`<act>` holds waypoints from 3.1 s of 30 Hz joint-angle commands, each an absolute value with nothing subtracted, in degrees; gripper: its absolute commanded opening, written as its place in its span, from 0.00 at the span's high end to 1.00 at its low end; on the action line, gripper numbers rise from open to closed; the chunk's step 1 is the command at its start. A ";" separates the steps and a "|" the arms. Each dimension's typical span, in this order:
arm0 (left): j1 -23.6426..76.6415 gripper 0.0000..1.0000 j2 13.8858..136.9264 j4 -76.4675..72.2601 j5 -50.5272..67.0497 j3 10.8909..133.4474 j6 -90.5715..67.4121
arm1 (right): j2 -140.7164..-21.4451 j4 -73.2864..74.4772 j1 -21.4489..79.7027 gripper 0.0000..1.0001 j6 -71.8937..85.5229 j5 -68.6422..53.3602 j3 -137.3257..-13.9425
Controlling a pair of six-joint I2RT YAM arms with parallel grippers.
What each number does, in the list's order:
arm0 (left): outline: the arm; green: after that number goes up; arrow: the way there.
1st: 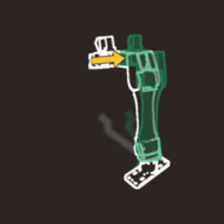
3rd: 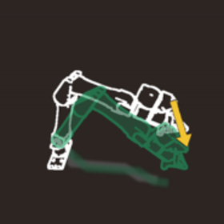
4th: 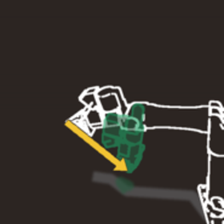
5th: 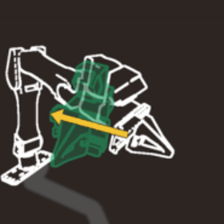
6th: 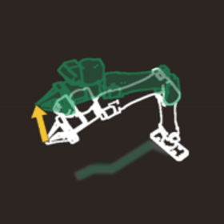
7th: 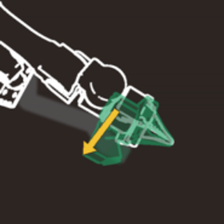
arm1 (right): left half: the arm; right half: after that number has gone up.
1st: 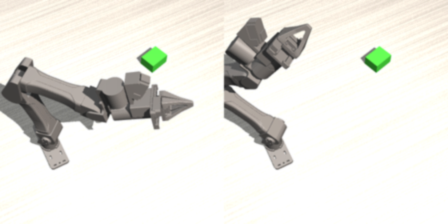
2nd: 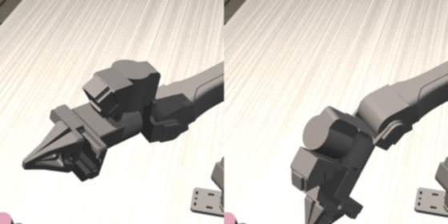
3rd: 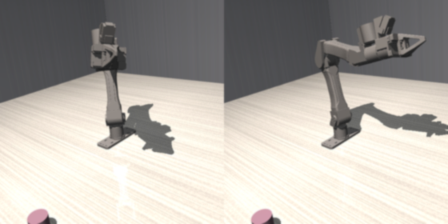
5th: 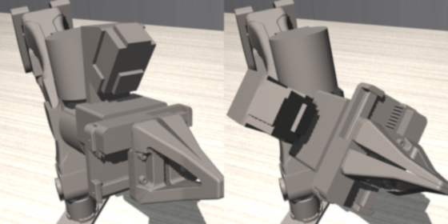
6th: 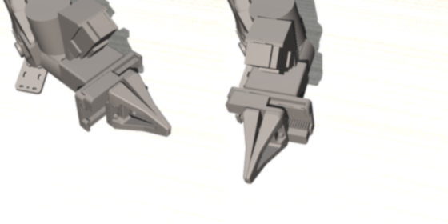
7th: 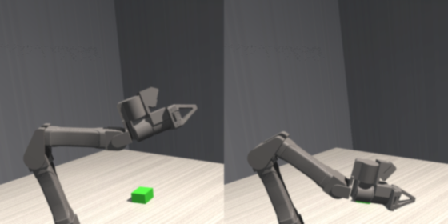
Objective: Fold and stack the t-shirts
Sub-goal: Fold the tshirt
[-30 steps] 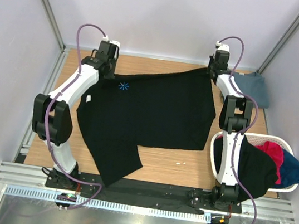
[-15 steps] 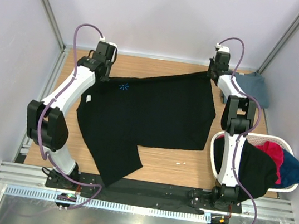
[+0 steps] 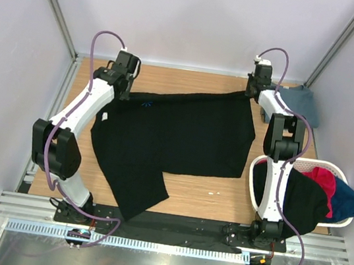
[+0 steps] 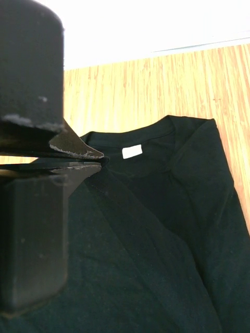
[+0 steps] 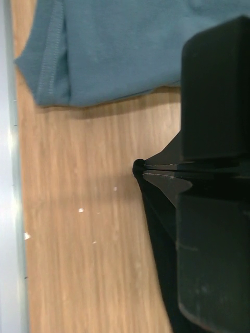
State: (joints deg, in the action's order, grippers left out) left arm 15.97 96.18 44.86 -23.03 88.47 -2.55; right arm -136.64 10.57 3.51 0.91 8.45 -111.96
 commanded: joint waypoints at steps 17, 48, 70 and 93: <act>16.00 1.00 94.48 47.64 -29.62 88.50 -0.18 | -124.10 12.92 3.25 0.99 0.88 8.79 -102.13; 18.02 0.98 88.59 48.95 -23.55 78.84 -2.72 | -113.82 19.16 2.64 0.26 6.32 3.78 -96.67; 21.71 0.63 86.05 51.24 -18.98 74.18 -10.02 | -118.39 21.09 2.81 0.25 14.33 2.99 -96.68; 1.60 0.42 109.33 33.05 -11.34 83.32 -45.97 | -121.81 24.95 7.73 0.23 14.77 0.70 -102.13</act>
